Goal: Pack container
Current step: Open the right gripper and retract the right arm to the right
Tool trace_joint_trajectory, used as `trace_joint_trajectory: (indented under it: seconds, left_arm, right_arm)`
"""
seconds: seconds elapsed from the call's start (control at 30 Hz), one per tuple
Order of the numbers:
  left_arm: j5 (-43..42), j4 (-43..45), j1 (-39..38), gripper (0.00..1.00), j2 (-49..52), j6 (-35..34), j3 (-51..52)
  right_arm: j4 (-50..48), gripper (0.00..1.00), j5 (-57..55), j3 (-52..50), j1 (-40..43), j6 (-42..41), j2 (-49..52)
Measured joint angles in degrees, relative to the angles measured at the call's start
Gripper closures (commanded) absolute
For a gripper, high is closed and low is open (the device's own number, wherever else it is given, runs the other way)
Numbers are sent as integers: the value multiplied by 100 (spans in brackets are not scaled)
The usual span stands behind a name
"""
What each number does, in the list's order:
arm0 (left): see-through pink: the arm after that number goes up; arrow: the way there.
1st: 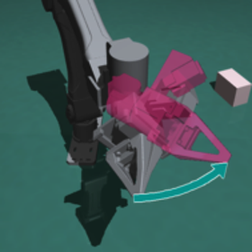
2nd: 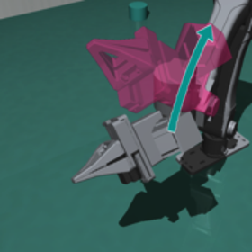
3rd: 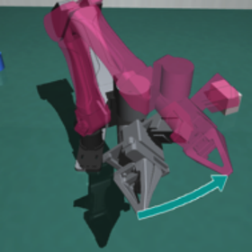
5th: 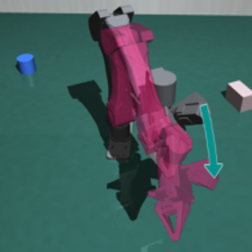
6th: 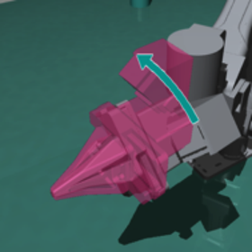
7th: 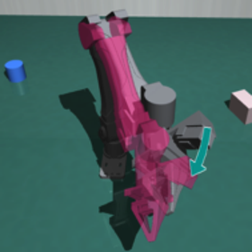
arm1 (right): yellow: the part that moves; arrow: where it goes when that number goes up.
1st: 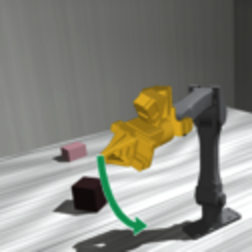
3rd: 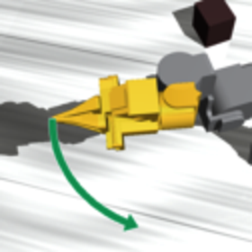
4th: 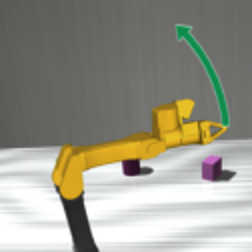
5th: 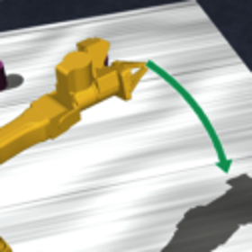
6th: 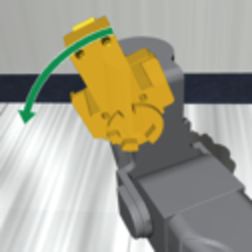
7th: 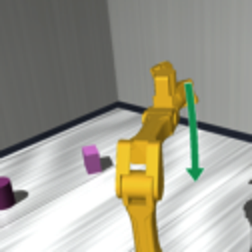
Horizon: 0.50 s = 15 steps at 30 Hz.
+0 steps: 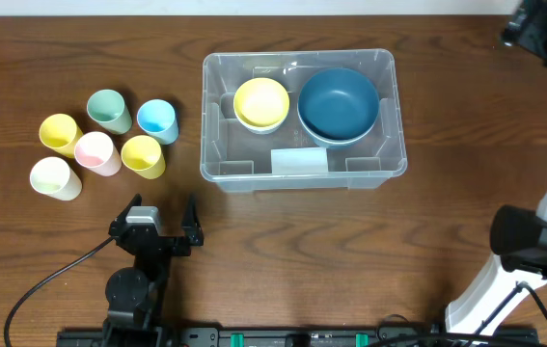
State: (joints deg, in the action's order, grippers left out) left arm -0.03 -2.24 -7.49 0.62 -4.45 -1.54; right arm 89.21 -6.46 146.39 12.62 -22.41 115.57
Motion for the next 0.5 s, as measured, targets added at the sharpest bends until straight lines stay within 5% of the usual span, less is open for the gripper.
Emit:
trace_joint_trajectory:
  seconds: [0.27, 0.5]
  left_arm:
    - [-232, 33, 0, 2, 0, -208, 2]
    - [-870, -1346, 15, 2, 603, -739, -1515]
  right_arm:
    - [74, 1, 42, 0, 365, -238, 22]
    - [81, 1, 61, 0, 365, -275, 31]
